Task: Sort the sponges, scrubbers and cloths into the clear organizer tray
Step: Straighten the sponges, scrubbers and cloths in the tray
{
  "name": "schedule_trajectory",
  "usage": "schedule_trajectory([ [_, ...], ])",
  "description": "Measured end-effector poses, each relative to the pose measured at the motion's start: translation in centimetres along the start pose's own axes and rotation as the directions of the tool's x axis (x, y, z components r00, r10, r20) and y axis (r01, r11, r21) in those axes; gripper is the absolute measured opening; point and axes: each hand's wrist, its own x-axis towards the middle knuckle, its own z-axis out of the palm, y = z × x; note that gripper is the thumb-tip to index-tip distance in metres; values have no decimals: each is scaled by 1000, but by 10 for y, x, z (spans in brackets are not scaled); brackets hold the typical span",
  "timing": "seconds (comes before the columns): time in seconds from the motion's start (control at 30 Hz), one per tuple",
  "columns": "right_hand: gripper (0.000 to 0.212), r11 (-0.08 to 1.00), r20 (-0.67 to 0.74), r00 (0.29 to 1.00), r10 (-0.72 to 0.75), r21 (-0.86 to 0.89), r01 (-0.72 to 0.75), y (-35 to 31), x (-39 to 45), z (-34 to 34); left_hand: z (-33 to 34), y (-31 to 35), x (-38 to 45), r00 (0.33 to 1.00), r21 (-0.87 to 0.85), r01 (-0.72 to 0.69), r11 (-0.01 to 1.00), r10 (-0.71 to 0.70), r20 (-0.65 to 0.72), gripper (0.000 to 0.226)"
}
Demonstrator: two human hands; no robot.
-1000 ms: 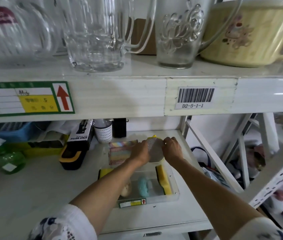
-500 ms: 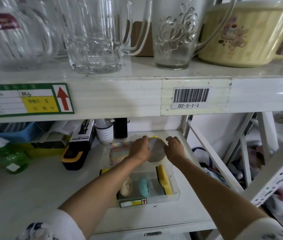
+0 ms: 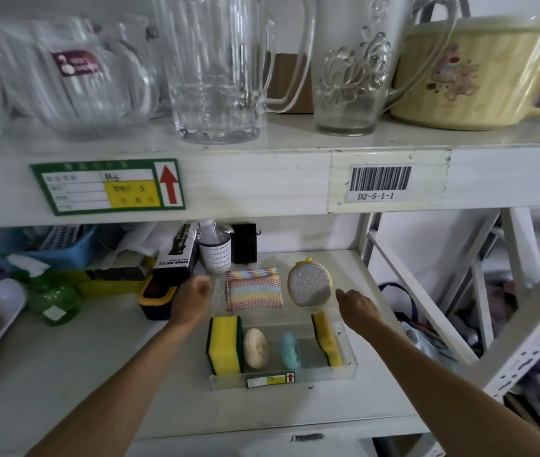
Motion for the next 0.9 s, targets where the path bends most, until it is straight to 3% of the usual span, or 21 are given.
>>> schedule_trajectory([
  [0.17,41,998,83,996,46,31,-48,3,-16,10,8,-48,-7,936,-175,326,929,-291,200,29],
  [0.3,46,995,126,990,55,76,-65,4,-24,13,12,-53,-29,882,-272,434,859,-344,321,33],
  [0.5,48,994,122,991,59,85,-70,2,-30,14,17,-59,-42,853,-353,491,796,-359,378,35],
  [0.67,46,996,159,985,62,52,-71,-1,-32,17,14,-58,-41,856,-350,494,796,-373,359,35],
  [0.9,56,984,141,986,95,134,-114,-11,-38,16,10,-61,-36,864,-347,484,803,-374,338,35],
])
